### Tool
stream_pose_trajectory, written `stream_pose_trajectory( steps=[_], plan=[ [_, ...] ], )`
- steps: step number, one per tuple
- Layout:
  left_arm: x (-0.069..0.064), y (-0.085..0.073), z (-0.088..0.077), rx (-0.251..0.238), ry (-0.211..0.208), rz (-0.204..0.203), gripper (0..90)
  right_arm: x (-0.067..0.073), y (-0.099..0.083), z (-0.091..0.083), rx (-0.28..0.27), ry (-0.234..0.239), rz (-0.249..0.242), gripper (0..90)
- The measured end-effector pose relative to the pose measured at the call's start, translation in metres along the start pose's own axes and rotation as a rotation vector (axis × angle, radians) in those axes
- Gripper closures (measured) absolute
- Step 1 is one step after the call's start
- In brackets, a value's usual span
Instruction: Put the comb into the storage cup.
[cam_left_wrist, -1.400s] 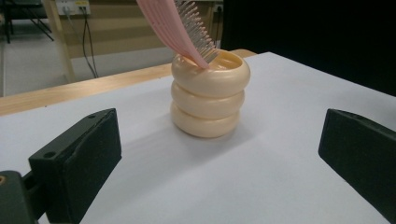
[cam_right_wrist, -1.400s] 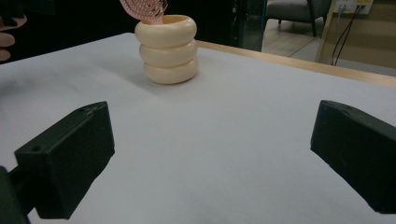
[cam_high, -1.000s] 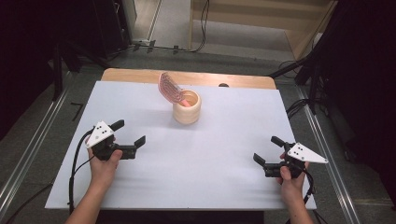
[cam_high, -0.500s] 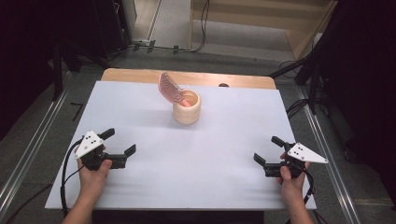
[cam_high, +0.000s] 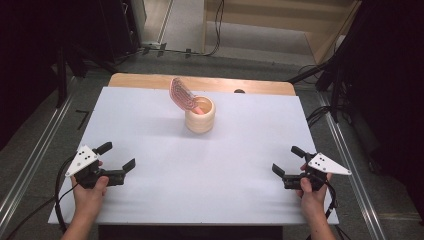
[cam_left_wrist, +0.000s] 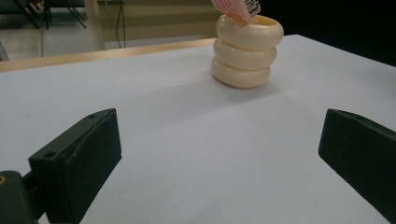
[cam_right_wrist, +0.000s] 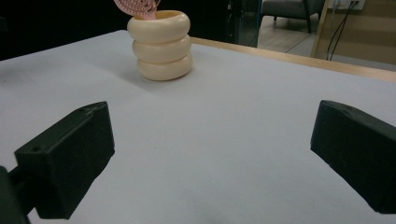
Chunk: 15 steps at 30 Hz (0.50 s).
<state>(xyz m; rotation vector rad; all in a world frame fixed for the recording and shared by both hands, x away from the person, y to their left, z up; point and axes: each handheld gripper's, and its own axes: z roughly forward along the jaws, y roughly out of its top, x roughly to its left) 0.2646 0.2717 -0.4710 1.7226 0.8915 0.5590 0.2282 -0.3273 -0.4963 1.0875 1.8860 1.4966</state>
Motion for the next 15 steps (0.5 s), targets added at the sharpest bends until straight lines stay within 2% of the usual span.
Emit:
stream_pose_trajectory(
  steps=[15],
  plan=[
    [0.012, -0.009, -0.022, -0.004, 0.025, 0.006, 0.0, -0.002, -0.002, 0.000, 0.001, -0.016, 0.005, 0.0]
  ],
)
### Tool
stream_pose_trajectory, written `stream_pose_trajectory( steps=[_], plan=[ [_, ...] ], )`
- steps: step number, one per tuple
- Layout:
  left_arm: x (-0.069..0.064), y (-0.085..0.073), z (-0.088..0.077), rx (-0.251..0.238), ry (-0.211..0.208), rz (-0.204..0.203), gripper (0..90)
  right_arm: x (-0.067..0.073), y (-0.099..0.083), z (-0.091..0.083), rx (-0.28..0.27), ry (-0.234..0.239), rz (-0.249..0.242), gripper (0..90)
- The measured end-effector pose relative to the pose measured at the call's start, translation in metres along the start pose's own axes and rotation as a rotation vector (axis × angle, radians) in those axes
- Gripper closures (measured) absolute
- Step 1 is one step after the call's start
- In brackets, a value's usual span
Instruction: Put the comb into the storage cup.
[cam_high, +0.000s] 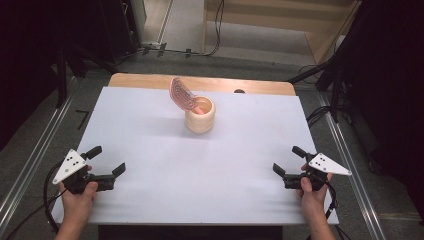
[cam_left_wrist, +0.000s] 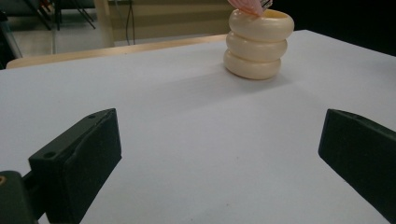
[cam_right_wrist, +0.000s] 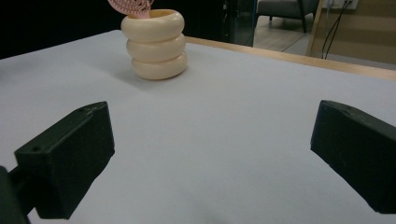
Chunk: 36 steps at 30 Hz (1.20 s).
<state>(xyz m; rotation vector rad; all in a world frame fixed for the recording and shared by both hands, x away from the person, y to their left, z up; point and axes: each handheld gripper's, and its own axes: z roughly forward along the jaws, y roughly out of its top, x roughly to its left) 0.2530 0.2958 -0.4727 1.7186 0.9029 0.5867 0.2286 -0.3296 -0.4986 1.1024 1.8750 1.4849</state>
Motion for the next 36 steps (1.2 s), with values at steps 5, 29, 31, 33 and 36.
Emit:
stream_pose_trajectory(
  steps=[5, 29, 31, 33, 36],
  plan=[
    [0.006, -0.003, -0.006, 0.002, 0.006, -0.005, 0.0, -0.001, 0.000, -0.001, -0.002, -0.006, 0.006, 0.0],
    [0.012, -0.006, -0.012, -0.007, 0.016, -0.012, 0.0, -0.006, -0.003, -0.001, -0.004, -0.018, 0.009, 0.0],
    [0.012, -0.006, -0.013, -0.007, 0.016, -0.013, 0.0, -0.006, -0.003, 0.000, -0.005, -0.019, 0.012, 0.0],
    [0.012, -0.007, -0.013, -0.005, 0.016, -0.009, 0.0, -0.006, -0.003, 0.000, -0.003, -0.021, 0.012, 0.0],
    [0.010, -0.007, -0.012, 0.004, 0.020, -0.003, 0.0, -0.005, -0.004, 0.001, 0.003, -0.015, 0.012, 0.0]
  ],
)
